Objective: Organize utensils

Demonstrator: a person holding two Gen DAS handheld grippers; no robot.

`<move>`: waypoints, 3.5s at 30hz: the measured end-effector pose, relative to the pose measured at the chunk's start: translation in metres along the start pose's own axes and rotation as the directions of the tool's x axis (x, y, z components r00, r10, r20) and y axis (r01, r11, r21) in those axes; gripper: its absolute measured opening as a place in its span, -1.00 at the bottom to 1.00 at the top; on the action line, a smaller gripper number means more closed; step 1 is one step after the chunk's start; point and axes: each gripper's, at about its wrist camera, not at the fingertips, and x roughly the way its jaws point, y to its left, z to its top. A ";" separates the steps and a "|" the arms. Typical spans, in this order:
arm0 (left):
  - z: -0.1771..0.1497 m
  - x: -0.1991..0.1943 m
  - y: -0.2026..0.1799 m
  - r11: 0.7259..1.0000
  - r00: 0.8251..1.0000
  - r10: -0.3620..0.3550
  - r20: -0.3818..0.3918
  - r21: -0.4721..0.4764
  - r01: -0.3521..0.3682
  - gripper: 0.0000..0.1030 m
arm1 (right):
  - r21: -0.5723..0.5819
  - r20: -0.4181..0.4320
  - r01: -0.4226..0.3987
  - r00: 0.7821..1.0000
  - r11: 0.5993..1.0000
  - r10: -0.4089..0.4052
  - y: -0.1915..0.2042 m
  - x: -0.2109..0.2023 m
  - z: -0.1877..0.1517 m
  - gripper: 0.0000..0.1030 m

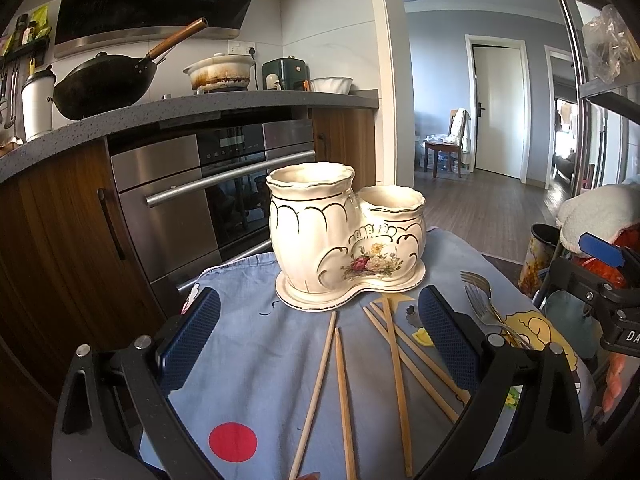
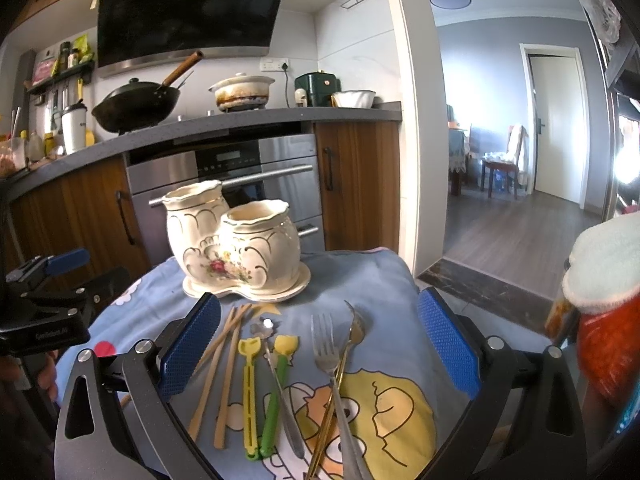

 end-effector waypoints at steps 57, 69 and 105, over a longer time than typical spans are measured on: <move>-0.005 0.021 0.003 0.992 0.991 -0.087 -0.103 0.084 0.096 0.90 | -0.050 -0.124 0.017 0.992 0.999 -0.023 -0.013 0.025 -0.014 0.90; -0.022 0.068 0.023 0.982 0.944 -0.068 -0.324 0.144 0.120 0.90 | -0.128 -0.334 0.029 0.940 0.991 -0.071 -0.029 0.067 -0.019 0.90; -0.045 0.083 0.029 0.952 0.828 -0.149 -0.541 0.148 0.268 -0.21 | -0.194 -0.595 -0.157 0.804 0.968 0.011 -0.011 0.060 -0.041 -0.72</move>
